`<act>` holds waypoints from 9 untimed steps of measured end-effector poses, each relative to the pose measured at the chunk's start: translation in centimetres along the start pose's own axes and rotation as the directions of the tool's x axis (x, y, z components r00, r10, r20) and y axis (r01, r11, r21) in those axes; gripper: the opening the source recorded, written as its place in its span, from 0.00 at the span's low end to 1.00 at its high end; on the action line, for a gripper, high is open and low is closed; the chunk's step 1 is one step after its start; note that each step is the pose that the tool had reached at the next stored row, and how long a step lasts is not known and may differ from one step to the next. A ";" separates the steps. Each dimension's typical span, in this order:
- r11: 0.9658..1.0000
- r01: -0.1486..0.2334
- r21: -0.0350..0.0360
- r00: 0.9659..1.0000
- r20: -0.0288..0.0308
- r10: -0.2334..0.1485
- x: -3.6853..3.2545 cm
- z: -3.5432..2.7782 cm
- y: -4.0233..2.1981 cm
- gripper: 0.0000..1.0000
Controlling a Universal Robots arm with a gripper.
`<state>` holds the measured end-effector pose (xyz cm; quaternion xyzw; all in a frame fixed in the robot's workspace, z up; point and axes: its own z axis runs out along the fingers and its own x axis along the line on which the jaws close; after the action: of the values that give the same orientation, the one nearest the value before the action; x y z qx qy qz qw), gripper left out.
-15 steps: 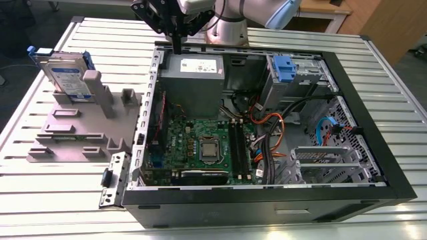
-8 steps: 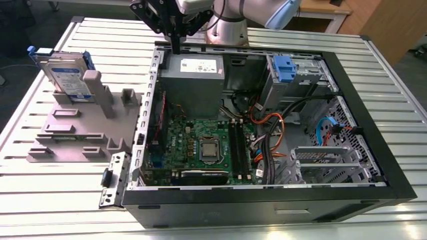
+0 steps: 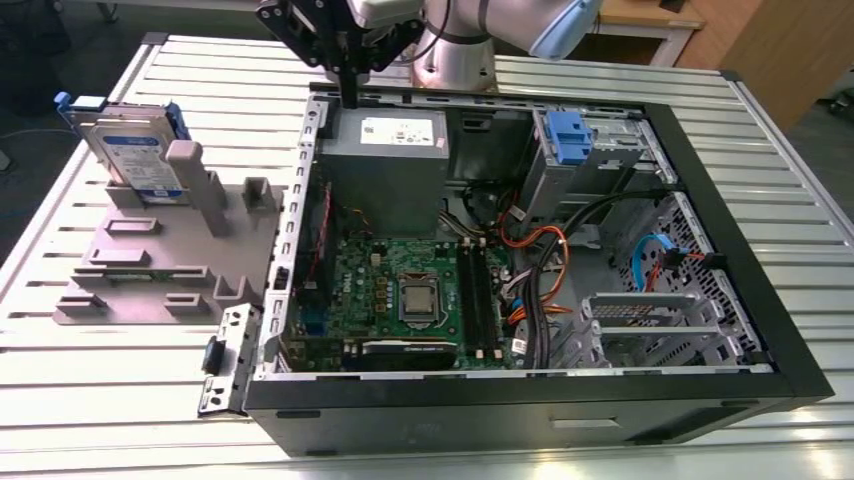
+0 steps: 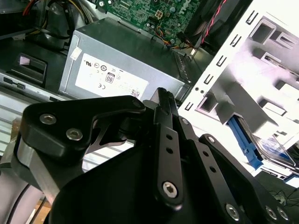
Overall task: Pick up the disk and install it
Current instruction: 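Reach for the disk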
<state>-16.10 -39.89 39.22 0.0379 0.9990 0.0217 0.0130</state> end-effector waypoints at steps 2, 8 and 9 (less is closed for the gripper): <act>1.000 0.000 0.000 1.000 0.000 0.000 0.06 0.00 0.00 0.11; 1.000 0.000 0.000 1.000 0.000 0.000 0.24 0.00 -0.02 0.11; 1.000 0.000 0.000 1.000 0.000 0.000 0.27 -0.01 -0.02 0.11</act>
<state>-16.36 -39.89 39.22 0.0378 0.9990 0.0217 0.0130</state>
